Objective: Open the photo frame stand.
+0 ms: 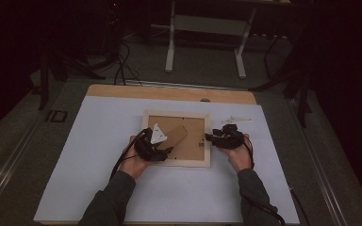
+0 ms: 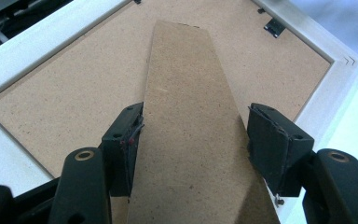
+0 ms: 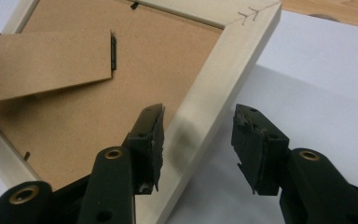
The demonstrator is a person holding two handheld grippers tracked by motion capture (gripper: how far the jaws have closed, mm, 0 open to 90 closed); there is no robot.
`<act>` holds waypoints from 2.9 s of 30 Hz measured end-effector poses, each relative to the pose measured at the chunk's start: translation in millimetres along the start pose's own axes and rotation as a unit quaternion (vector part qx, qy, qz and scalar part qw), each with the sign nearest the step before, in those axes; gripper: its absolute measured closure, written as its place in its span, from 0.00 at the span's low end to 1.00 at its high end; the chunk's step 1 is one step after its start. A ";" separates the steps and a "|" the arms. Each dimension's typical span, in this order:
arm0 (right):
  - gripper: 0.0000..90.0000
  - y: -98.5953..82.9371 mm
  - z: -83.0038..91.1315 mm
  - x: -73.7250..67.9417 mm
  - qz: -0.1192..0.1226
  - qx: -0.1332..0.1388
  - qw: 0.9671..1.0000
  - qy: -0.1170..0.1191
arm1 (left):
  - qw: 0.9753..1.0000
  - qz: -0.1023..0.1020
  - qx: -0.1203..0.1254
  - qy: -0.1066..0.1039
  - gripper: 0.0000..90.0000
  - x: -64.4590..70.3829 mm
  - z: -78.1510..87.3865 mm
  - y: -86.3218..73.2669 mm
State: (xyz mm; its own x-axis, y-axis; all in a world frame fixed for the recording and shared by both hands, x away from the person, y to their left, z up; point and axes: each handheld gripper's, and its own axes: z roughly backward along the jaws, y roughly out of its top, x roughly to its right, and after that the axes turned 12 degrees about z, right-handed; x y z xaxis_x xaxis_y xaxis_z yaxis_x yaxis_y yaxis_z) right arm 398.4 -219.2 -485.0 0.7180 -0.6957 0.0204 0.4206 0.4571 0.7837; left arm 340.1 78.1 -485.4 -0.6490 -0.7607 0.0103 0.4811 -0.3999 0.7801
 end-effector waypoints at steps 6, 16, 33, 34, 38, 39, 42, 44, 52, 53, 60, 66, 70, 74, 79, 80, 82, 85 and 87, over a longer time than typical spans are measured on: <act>0.54 3.9 -5.6 -1.6 0.006 -0.014 1.000 0.012 | 1.000 -0.005 0.004 0.004 0.45 1.9 1.6 0.6; 0.44 10.2 -11.2 -0.4 0.005 -0.023 1.000 0.013 | 1.000 -0.016 0.015 0.017 0.45 5.9 4.5 3.5; 0.44 13.2 -14.0 6.2 -0.024 -0.009 0.999 0.039 | 0.997 -0.041 0.047 0.034 0.45 12.8 8.0 -0.1; 0.46 12.9 -13.2 7.0 -0.026 -0.007 0.999 0.042 | 0.997 -0.044 0.050 0.034 0.45 12.2 8.3 0.0; 0.52 13.4 -8.8 9.1 -0.042 0.003 0.998 0.038 | 0.997 -0.046 0.058 0.036 0.45 11.5 8.1 0.2; 0.53 13.8 -8.2 9.4 -0.043 0.005 0.998 0.036 | 0.997 -0.047 0.059 0.035 0.45 10.7 8.2 0.3; 0.58 13.9 -6.7 10.6 -0.048 0.009 0.998 0.033 | 0.997 -0.044 0.057 0.035 0.45 8.7 8.1 0.4; 0.61 13.2 -5.3 11.5 -0.049 0.011 0.998 0.030 | 0.997 -0.041 0.058 0.032 0.45 7.3 7.4 0.0; 0.62 11.8 -4.7 11.7 -0.057 0.014 0.998 0.032 | 0.997 -0.043 0.059 0.032 0.45 7.4 7.7 -0.6; 0.62 11.8 -4.7 11.7 -0.057 0.014 0.998 0.032 | 0.997 -0.041 0.059 0.032 0.45 7.4 7.6 -0.9; 0.63 8.9 -4.3 10.3 -0.065 0.024 0.997 0.029 | 0.997 0.010 0.076 0.004 0.45 0.8 9.5 -1.3; 0.63 6.8 -4.2 10.3 -0.068 0.026 0.997 0.030 | 0.993 0.091 0.070 -0.035 0.45 -10.9 8.4 0.2; 0.63 7.0 -3.2 9.1 -0.064 0.028 0.997 0.029 | 0.984 0.150 0.052 -0.086 0.52 -22.7 6.0 -0.7; 0.63 7.3 -3.0 8.8 -0.061 0.031 0.997 0.028 | 0.982 0.154 0.048 -0.101 0.60 -24.4 6.3 -0.5; 0.62 7.2 -2.6 8.3 -0.059 0.031 0.997 0.027 | 0.981 0.155 0.048 -0.104 0.63 -25.5 6.8 -0.1; 0.62 6.9 -2.7 8.5 -0.058 0.031 0.997 0.027 | 0.981 0.154 0.047 -0.104 0.63 -25.4 6.8 0.1; 0.62 6.8 -2.8 8.6 -0.058 0.031 0.997 0.027 | 0.982 0.152 0.043 -0.106 0.64 -26.2 6.6 1.1; 0.62 6.7 -3.0 8.7 -0.058 0.031 0.997 0.027 | 0.981 0.157 0.038 -0.111 0.64 -27.9 6.4 1.7; 0.62 6.2 -3.0 8.8 -0.058 0.032 0.997 0.028 | 0.980 0.157 0.029 -0.117 0.65 -29.5 6.5 2.7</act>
State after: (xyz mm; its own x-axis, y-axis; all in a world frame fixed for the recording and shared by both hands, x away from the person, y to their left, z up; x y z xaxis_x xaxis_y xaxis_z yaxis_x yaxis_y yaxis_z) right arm 409.0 -220.8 -481.8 0.6966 -0.7095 -0.1063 0.4683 0.3375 0.8166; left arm 356.7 102.8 -479.5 -0.5953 -0.7008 0.3930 0.6486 -0.1306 0.7498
